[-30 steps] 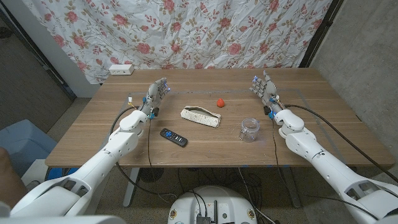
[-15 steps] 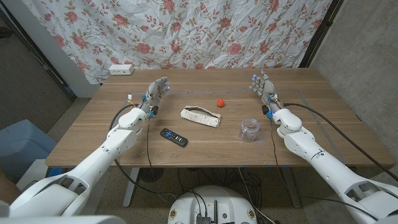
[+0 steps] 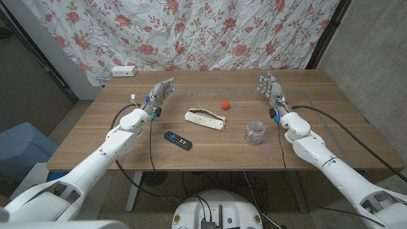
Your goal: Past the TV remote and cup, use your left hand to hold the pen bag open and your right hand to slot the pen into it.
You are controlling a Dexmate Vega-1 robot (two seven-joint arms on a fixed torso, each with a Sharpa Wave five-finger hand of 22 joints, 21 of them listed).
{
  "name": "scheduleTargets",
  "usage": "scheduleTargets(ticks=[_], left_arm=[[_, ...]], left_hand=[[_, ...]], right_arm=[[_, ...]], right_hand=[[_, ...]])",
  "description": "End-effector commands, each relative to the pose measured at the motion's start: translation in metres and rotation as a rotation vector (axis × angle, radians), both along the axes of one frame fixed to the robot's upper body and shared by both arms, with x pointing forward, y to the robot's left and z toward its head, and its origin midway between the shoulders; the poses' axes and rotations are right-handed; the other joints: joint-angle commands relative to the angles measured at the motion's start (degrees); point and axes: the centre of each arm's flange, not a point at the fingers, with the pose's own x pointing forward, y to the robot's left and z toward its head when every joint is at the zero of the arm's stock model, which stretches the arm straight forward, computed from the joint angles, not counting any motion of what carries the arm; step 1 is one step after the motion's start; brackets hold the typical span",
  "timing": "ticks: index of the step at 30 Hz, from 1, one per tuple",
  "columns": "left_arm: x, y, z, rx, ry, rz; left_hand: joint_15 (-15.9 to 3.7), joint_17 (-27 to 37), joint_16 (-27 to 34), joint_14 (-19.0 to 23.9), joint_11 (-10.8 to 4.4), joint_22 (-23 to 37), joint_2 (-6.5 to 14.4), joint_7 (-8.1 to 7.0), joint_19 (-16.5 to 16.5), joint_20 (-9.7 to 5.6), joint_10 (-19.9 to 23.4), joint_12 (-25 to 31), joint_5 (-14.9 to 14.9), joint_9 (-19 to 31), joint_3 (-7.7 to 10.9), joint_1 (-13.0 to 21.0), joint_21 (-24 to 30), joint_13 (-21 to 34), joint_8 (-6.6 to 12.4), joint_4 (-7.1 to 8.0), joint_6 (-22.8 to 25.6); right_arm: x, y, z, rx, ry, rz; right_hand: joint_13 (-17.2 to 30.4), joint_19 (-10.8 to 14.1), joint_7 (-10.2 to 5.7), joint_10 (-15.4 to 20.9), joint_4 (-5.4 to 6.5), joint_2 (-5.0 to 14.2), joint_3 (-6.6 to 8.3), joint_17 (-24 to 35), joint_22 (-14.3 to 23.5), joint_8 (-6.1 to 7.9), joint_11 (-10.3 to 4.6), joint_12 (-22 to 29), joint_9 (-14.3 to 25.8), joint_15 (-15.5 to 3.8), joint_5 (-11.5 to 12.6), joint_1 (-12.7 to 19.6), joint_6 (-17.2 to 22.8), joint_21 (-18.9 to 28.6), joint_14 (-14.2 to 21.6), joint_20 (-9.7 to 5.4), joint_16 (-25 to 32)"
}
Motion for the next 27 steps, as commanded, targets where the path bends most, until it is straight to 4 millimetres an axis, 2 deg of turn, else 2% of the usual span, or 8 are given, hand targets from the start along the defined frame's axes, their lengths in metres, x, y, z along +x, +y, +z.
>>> scheduleTargets(ticks=[1,4,7,17,19,27], left_arm=[[-0.014,-0.006,0.013,0.130,-0.012,0.030],[-0.016,-0.007,0.017,0.166,-0.021,0.037],[-0.019,-0.008,0.022,0.216,-0.022,0.044],[-0.027,-0.014,0.032,0.297,-0.054,0.061],[-0.029,-0.015,0.032,0.301,-0.055,0.076],[-0.031,-0.018,0.029,0.289,-0.056,0.080]], left_hand=[[-1.97,0.2,0.3,0.8,-0.24,0.2,0.1,-0.23,0.9,0.14,0.8,0.3,-0.4,0.2,0.39,1.7,0.2,0.1,0.49,-0.94,1.7],[-2.14,0.2,0.3,1.2,-0.78,0.2,0.1,-0.47,1.2,0.15,1.6,0.4,-0.3,0.2,0.60,2.9,0.1,0.1,0.78,-1.35,3.4],[-2.14,0.2,0.4,1.8,-0.95,0.2,-0.1,-0.07,1.8,0.07,2.3,0.4,-0.3,0.2,0.74,4.1,0.2,0.1,0.98,-1.57,4.7],[-2.39,0.2,0.4,2.9,-1.46,0.2,-0.7,-0.99,2.7,0.29,3.7,0.5,-0.3,0.2,0.89,6.3,0.3,0.1,1.18,-1.78,6.7],[-2.55,0.2,0.4,3.2,-1.44,0.2,-0.8,-1.42,3.1,0.32,3.9,0.4,-0.3,0.2,0.94,6.9,0.3,0.1,1.20,-1.79,7.2],[-2.67,0.2,0.3,3.5,-1.37,0.2,-1.0,-1.15,3.3,0.20,4.2,0.3,-0.3,0.3,0.95,7.9,0.3,0.1,0.89,-1.77,7.1]], right_arm=[[-0.006,-0.002,-0.004,-0.017,-0.002,-0.014],[-0.005,-0.002,-0.005,-0.015,-0.002,-0.014],[-0.004,-0.003,-0.005,-0.012,-0.001,-0.014],[0.004,-0.006,0.000,-0.027,-0.010,-0.008],[0.004,-0.006,0.003,-0.041,-0.017,-0.017],[-0.002,-0.001,0.021,-0.184,-0.049,-0.075]], right_hand=[[0.1,0.4,0.02,0.6,-0.40,0.47,0.07,-0.1,0.2,0.28,-0.07,0.1,0.3,-0.04,0.3,0.4,0.6,0.2,0.5,-0.48,-0.2],[0.1,0.4,0.01,0.7,-0.47,0.54,0.15,-0.2,0.2,0.27,-0.05,0.1,0.3,-0.09,0.3,0.4,0.7,0.2,0.5,-0.51,-0.2],[0.1,0.3,0.08,0.8,-0.52,0.60,0.23,-0.3,0.2,0.26,0.00,0.1,0.3,-0.08,0.3,0.5,0.7,0.3,0.5,-0.55,-0.2],[0.1,0.4,0.07,0.9,-0.81,0.72,0.46,-0.6,0.2,0.25,0.00,0.1,0.3,-0.18,0.3,0.7,0.9,0.3,0.6,-0.61,-0.3],[0.1,0.4,0.07,0.9,-0.91,0.69,0.50,-0.7,0.2,0.23,0.00,0.1,0.3,-0.17,0.3,0.8,0.9,0.3,0.6,-0.60,-0.3],[0.1,0.3,-0.28,1.1,-1.80,0.68,0.91,-1.1,0.2,0.28,-0.09,0.1,0.3,-0.24,0.3,1.7,1.3,0.3,0.8,-0.74,-0.3]])
